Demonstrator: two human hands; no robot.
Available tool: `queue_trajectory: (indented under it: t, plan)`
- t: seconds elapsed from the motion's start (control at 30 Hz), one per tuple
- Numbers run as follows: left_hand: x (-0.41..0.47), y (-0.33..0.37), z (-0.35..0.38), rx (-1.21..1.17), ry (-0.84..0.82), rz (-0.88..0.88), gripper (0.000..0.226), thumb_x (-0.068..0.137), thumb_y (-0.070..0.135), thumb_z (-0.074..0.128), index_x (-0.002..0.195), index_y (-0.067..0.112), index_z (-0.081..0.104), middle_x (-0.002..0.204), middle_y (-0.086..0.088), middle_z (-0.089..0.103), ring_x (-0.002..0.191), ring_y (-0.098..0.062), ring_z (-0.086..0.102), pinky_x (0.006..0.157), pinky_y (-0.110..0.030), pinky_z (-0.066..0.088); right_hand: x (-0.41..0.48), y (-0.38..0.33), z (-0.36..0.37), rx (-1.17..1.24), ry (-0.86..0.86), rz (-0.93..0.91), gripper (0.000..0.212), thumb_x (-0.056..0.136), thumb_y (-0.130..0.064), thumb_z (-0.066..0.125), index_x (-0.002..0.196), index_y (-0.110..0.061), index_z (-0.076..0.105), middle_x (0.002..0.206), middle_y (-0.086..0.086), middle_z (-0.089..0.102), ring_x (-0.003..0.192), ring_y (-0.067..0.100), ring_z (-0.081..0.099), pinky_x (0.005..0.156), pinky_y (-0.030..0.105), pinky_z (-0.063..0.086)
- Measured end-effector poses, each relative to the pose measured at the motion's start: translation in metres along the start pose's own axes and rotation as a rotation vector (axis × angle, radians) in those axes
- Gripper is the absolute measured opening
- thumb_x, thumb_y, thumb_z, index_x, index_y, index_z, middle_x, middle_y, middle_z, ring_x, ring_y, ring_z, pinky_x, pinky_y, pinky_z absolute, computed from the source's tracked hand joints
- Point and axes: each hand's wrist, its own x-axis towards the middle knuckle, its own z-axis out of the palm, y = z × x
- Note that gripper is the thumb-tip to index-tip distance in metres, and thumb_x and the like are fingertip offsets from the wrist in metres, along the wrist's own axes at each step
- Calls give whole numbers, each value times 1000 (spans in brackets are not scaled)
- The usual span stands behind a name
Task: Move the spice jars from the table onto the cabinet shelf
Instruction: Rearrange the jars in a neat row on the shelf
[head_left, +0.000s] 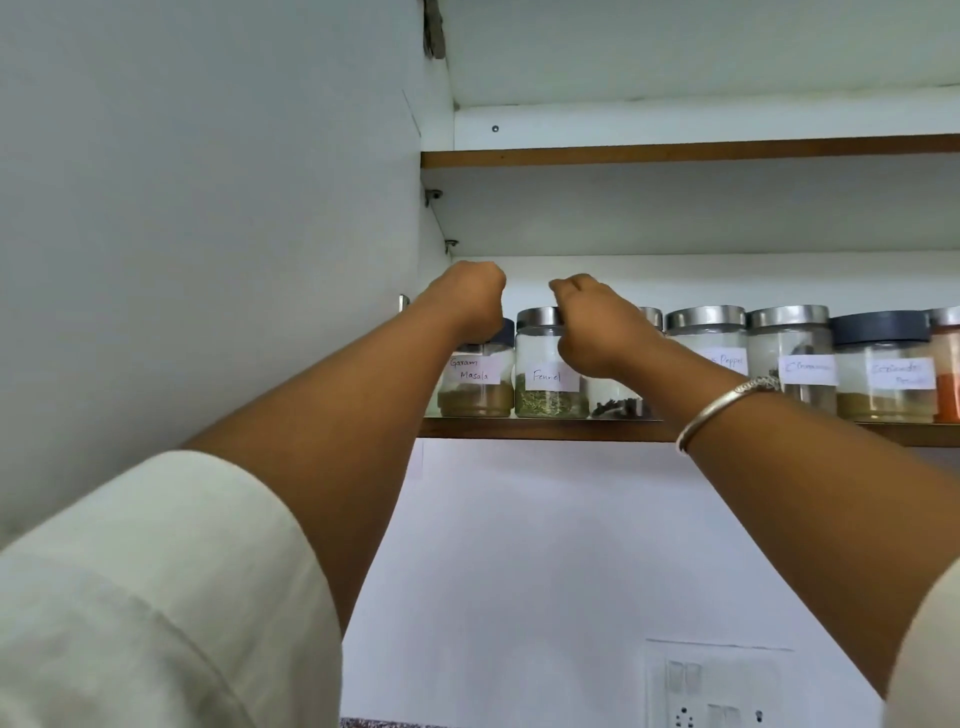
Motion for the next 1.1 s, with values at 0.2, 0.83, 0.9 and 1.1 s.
queue_trajectory:
  t: [0.2, 0.83, 0.9, 1.1]
  plan:
    - [18, -12, 11, 50, -121, -46, 29, 87, 24, 58, 108, 6, 67, 106, -12, 65, 94, -30, 59, 79, -34, 49, 21, -2, -1, -100, -65, -64, 37, 87, -15, 47, 122, -11, 57, 120, 13, 58, 107, 31, 53, 79, 33, 41]
    - [74, -25, 48, 327, -298, -105, 13, 88, 6, 47, 76, 6, 49, 74, -7, 46, 81, -28, 48, 76, -35, 43, 75, -25, 30, -271, -218, -39, 9, 91, -18, 54, 85, -12, 49, 71, 4, 45, 74, 23, 48, 64, 29, 38]
    - [78, -30, 54, 324, -280, -108, 13, 88, 5, 47, 76, 7, 49, 72, -7, 46, 79, -27, 48, 72, -34, 42, 79, -24, 37, -285, -214, -40, 10, 91, -16, 54, 84, -11, 49, 71, 4, 45, 66, 20, 46, 57, 28, 36]
    - [84, -22, 72, 346, -250, -142, 21, 89, 12, 51, 70, 7, 46, 69, -6, 43, 62, -21, 45, 67, -31, 39, 96, -18, 60, -281, -229, 17, 32, 91, -20, 55, 63, -10, 42, 67, 5, 44, 56, 17, 41, 47, 27, 31]
